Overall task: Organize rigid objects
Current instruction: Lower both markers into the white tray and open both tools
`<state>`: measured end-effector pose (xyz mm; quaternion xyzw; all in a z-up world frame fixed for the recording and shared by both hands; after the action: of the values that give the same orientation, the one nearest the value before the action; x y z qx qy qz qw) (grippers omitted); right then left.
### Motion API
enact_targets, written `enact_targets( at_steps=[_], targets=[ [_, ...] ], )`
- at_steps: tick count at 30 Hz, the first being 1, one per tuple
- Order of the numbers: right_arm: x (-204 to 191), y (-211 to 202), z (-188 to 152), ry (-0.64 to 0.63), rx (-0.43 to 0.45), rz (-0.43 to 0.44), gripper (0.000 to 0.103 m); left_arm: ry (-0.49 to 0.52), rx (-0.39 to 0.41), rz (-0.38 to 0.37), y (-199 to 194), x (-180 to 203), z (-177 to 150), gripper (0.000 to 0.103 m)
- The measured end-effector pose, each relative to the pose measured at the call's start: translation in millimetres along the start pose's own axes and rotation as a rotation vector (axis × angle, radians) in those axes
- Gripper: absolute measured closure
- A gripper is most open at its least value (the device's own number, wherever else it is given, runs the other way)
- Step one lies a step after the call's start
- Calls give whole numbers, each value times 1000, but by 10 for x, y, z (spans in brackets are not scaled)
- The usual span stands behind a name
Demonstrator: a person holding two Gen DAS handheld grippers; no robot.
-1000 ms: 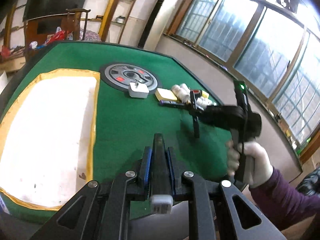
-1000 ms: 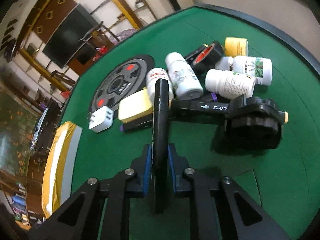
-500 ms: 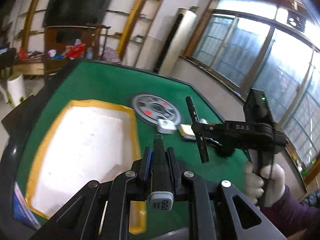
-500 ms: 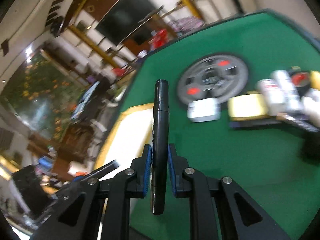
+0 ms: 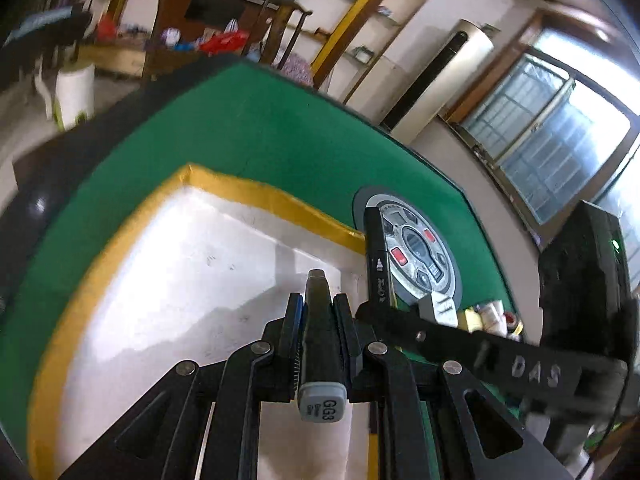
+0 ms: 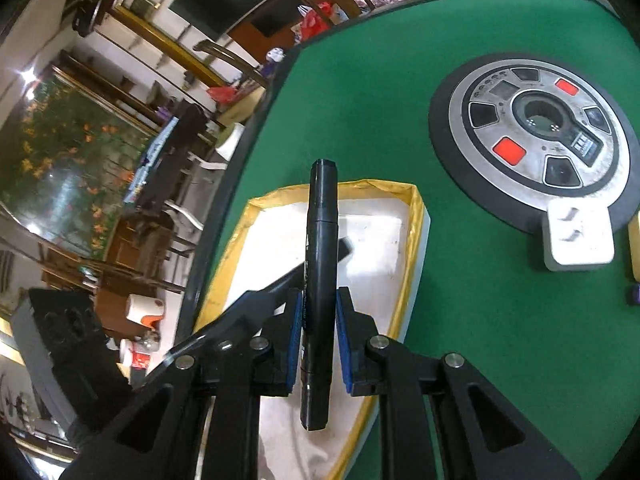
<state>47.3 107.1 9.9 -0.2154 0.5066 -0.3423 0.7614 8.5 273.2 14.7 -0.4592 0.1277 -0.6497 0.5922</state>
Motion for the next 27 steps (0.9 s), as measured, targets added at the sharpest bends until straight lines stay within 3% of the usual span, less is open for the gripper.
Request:
enact_targets(
  at_steps=[4, 8, 10, 12, 16, 22, 27],
  targets=[
    [40, 103, 76, -13, -11, -45, 86, -61, -19, 8, 153, -87, -8, 83],
    [42, 133, 111, -43, 0, -81, 85, -116, -54, 36, 161, -155, -88, 59],
    [-15, 86, 104, -84, 22, -117, 76, -146, -65, 26, 138, -212, -131, 50],
    [-59, 25, 95, -125, 50, -137, 71, -161, -60, 35, 100, -235, -182, 35],
    [-137, -220, -27, -229, 138, -227, 56, -166, -73, 47, 70, -176, -324, 32],
    [-197, -673, -278, -326, 239, -277, 54, -103, -89, 73, 48, 37, -443, 30],
    [-74, -1013, -449, -345, 265, -284, 53, -84, -102, 65, 1, 171, -554, 28]
  ],
)
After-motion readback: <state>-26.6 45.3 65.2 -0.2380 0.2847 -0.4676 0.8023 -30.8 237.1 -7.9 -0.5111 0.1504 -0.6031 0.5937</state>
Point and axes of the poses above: each gripper's, at about its wrist camera, not at the fingertips, and y roughly the way its jaws point, x to its right, z to its top, the point moved 1 cm from there along y, roughly the way its jaws point, and after that the axes turned 7 degrees about z, right-handed, at the moved point
